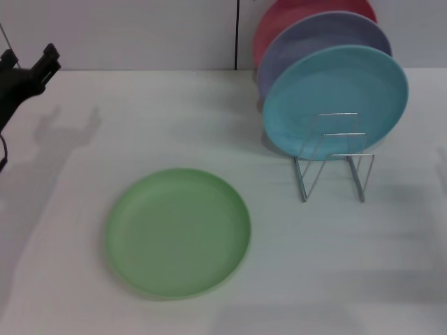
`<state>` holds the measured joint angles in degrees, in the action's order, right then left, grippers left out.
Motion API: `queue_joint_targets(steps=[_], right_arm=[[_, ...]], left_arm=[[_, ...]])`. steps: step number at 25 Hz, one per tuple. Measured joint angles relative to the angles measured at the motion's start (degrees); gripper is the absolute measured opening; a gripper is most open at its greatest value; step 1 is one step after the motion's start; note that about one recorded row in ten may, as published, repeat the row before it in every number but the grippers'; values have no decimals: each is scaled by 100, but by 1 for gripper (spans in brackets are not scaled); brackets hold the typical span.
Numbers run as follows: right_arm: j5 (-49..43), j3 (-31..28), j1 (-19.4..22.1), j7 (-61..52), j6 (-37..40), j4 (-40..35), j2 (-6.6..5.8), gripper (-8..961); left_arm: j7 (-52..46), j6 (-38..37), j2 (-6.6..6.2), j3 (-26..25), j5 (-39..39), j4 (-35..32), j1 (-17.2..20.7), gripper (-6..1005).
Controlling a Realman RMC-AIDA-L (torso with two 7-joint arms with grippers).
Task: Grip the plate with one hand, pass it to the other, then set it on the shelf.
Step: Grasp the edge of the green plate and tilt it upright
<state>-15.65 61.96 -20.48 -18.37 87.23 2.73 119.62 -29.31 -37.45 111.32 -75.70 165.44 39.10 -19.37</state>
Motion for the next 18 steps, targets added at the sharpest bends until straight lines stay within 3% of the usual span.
queue_joint_targets(steps=[3,4,7,8,10,12,13,14,16,18], right_arm=[[0,0,-4,13,-18,0,0,603],[0,0,-4,13,-18,0,0,603],[0,0,-6,38,-71,0,0,603],[0,0,-11,44,-125,-1,0,603],[0,0,-15,45,-144,-3,0,602],[0,0,-21,46,-164,-14,-1,602],[0,0,-35,47,-181,-30,-8,602],[0,0,-35,47,-181,-30,-8,602],[0,0,-46,47,-213,-41,-15,602],[0,0,-57,51,-280,-72,-17,602]], left_arm=[[-128,1636,-299,-3,-4,1488,285,825],[-128,1636,-299,-3,-4,1488,285,825],[-94,2625,-451,-71,-5,2355,442,825],[-78,3309,-530,-153,-5,2824,476,825],[-73,3503,-548,-181,-5,2937,479,825],[63,4180,-559,-318,-6,3360,480,825],[380,4811,-503,-453,-16,3718,470,825],[380,4811,-503,-453,-16,3718,470,825],[813,5451,-396,-626,-34,4064,437,825],[1410,6128,-194,-895,-51,4439,388,825]])
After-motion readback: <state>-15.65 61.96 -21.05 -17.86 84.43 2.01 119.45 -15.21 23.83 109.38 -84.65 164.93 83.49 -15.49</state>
